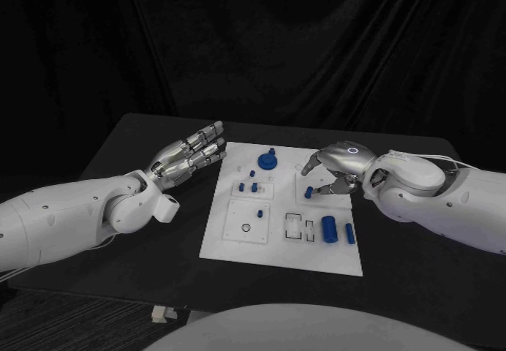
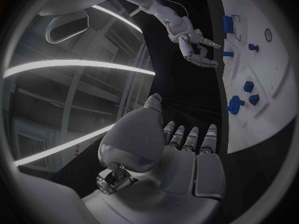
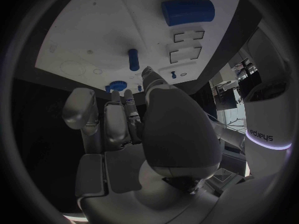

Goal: Assemble the parts on the task board

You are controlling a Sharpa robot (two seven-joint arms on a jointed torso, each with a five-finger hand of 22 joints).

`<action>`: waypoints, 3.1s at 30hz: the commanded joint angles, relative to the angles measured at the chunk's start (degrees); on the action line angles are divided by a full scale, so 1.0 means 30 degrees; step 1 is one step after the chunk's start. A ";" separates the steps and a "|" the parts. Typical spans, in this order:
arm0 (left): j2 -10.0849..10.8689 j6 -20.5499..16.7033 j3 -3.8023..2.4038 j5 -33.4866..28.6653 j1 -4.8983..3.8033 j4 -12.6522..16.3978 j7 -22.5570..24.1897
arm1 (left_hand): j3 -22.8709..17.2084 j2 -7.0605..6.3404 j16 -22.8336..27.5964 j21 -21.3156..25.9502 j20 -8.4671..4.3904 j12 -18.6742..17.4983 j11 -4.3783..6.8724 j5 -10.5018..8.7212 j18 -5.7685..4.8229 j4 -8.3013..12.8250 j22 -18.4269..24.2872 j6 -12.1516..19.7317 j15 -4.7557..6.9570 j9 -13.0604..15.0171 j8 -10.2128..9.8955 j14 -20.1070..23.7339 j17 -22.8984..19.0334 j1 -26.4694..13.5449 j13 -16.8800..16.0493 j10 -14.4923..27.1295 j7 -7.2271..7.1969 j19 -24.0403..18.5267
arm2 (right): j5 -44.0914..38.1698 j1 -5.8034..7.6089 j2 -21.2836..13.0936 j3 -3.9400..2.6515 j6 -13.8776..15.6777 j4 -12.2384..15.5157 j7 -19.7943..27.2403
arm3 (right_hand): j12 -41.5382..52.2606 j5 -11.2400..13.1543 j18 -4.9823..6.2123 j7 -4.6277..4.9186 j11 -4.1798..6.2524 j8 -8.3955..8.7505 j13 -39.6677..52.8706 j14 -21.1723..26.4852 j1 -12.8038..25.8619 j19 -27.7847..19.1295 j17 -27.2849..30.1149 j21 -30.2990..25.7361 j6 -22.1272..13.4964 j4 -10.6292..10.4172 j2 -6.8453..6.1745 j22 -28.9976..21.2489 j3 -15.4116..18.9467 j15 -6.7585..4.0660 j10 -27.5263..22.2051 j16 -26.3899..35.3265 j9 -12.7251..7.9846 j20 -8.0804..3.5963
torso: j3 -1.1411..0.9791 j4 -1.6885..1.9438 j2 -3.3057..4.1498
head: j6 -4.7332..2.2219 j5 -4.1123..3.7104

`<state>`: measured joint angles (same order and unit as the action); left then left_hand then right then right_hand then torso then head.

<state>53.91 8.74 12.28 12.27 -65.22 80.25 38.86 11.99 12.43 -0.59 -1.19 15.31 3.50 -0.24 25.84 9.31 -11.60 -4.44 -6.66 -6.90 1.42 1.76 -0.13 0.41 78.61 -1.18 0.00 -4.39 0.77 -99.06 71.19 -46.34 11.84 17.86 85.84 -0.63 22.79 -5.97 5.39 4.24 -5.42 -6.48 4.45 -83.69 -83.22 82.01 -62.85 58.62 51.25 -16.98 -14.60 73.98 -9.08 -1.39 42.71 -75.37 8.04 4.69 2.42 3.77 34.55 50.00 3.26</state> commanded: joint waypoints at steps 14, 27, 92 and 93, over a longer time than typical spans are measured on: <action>0.0035 0.0364 -0.0019 -0.0112 0.0177 0.0094 0.2958 | -0.0042 0.0159 0.0197 0.0061 0.0357 0.0420 -0.0486 0.0489 0.0312 0.0450 -0.0315 -0.0316 -0.0447 -0.0067 -0.0177 0.0043 -0.0136 0.0306 0.0088 -0.0076 0.0216 0.0167 | -0.0183 -0.0811 0.0828 -0.0015 -0.1388 -0.1060 0.0493 | -0.0689 -0.2012 0.0058 0.0457 0.0180 0.0196 -0.0194 -0.0261 -0.0787 0.0112 -0.0064 0.0193 0.0275 0.0521 0.1258 0.2830 -0.0576 -0.0129 0.1535 0.0419 -0.0413 -0.0126 | -0.0010 0.0061 -0.0004 | 0.0000 -0.0035; 0.0078 0.0333 -0.0019 -0.0111 0.0305 0.0104 0.3172 | -0.0088 0.0245 0.0170 0.0019 0.0373 0.0623 -0.0690 0.0644 0.0322 0.0609 -0.0449 -0.0584 -0.0505 -0.0033 -0.0136 0.0028 -0.0122 0.0336 0.0056 -0.0119 0.0406 0.0244 | -0.0051 -0.0920 0.0972 -0.0015 -0.0964 -0.1137 0.1039 | -0.1869 -0.4272 -0.0025 0.0616 0.0342 -0.0195 -0.0230 -0.0515 -0.1826 0.0327 -0.0784 0.0571 0.1812 0.1547 0.1664 0.2972 -0.3225 0.0088 0.5081 0.0050 -0.0428 -0.0013 | -0.0012 0.0060 0.0003 | 0.0000 0.0025; 0.0453 0.0251 -0.0019 -0.0113 0.0394 0.0194 0.2929 | -0.0284 0.0492 0.0097 -0.0012 0.0424 0.0868 -0.1014 0.0875 0.0289 0.0924 -0.0489 -0.0740 -0.0632 -0.0019 -0.0123 -0.0013 -0.0090 0.0472 0.0024 -0.0158 0.0613 0.0329 | -0.0280 0.0912 0.3306 -0.0019 -0.2302 0.3460 -0.0001 | -0.2886 -0.3801 0.0004 0.0741 0.0914 -0.1188 -0.0090 -0.0502 -0.2009 0.0224 -0.0842 0.0751 0.4396 0.3563 0.1957 0.2969 -0.4958 -0.0180 0.8792 0.0141 0.0775 -0.0253 | -0.0012 0.0081 -0.0015 | 0.0000 0.0398; 0.0495 0.0237 -0.0019 -0.0113 0.0394 0.0209 0.2926 | -0.0284 0.0492 0.0097 -0.0012 0.0424 0.0868 -0.1014 0.0875 0.0289 0.0924 -0.0489 -0.0740 -0.0632 -0.0019 -0.0123 -0.0013 -0.0090 0.0472 0.0024 -0.0158 0.0613 0.0329 | -0.0326 0.0830 0.3530 -0.0019 -0.2410 0.3324 -0.0009 | -0.2886 -0.3801 0.0004 0.0741 0.0914 -0.1188 -0.0090 -0.0502 -0.2009 0.0224 -0.0842 0.0751 0.4396 0.3563 0.1957 0.2969 -0.4958 -0.0180 0.8792 0.0141 0.0775 -0.0253 | -0.0014 0.0082 -0.0012 | 0.0000 0.0406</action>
<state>55.29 9.51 12.28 12.26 -64.10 80.65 38.87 11.60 13.53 -0.60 -1.21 16.48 5.33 -2.50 27.84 9.31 -9.78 -5.50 -8.61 -8.42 1.43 1.77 -0.23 0.41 79.69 -1.19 -0.42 -2.45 1.40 -99.15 74.07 -36.33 11.79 13.34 96.24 0.93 12.59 -17.85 5.39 6.27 -3.59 -9.38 1.98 -84.09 -88.06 82.89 -64.94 59.95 64.00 -7.55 -9.79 73.98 -21.35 -1.80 63.80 -74.82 9.43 4.38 2.44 3.96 34.45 50.00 4.41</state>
